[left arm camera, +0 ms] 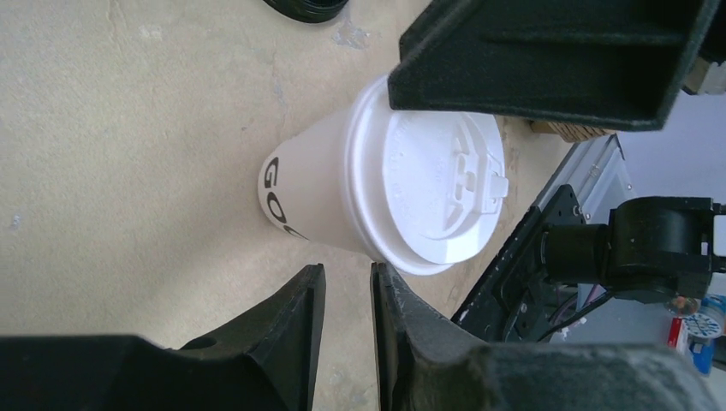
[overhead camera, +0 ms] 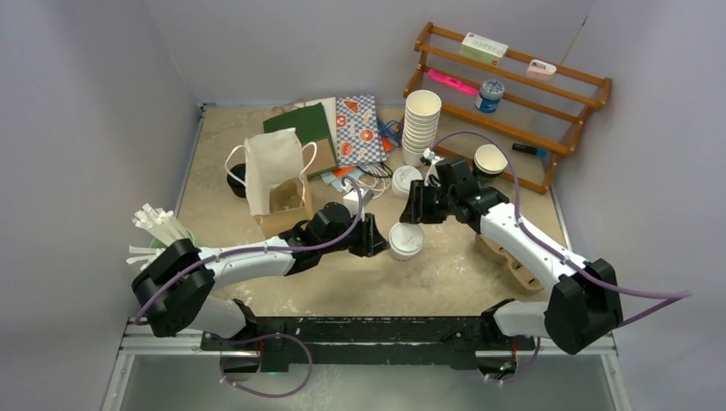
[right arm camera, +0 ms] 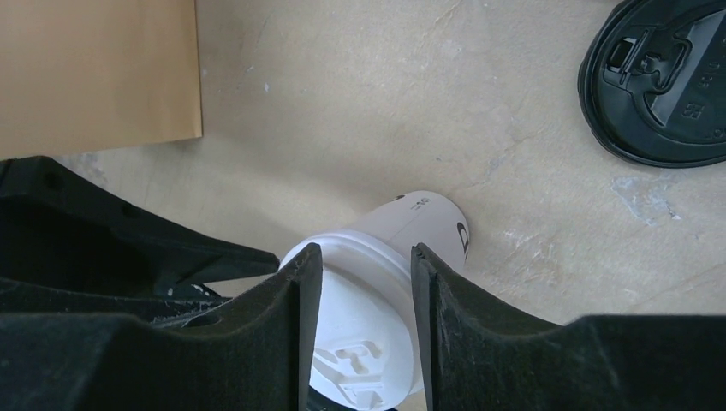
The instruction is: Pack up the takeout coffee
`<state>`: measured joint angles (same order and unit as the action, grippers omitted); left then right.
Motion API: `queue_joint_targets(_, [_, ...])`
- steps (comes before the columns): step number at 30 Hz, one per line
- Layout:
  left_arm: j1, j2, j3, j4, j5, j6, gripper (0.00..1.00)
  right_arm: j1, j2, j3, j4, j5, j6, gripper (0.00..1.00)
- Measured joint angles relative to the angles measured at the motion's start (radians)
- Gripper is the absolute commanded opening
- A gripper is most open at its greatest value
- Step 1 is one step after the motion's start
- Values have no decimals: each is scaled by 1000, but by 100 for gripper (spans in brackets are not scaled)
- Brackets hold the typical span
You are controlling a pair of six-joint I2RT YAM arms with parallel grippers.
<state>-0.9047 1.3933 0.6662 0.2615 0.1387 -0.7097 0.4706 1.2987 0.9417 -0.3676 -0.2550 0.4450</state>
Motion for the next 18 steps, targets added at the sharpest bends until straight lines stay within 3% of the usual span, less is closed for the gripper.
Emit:
queue_joint_targets(9, [51,35,48,7,8,31,29,0,-6,0,-32,64,5,57])
queue_joint_targets(14, [72,45,83,5,10,53,29,0,2,1,-51,107,5,76])
queue_joint_targets(18, [74,49,103,1,11,68,29,0,14,13,-63,134,-2,78])
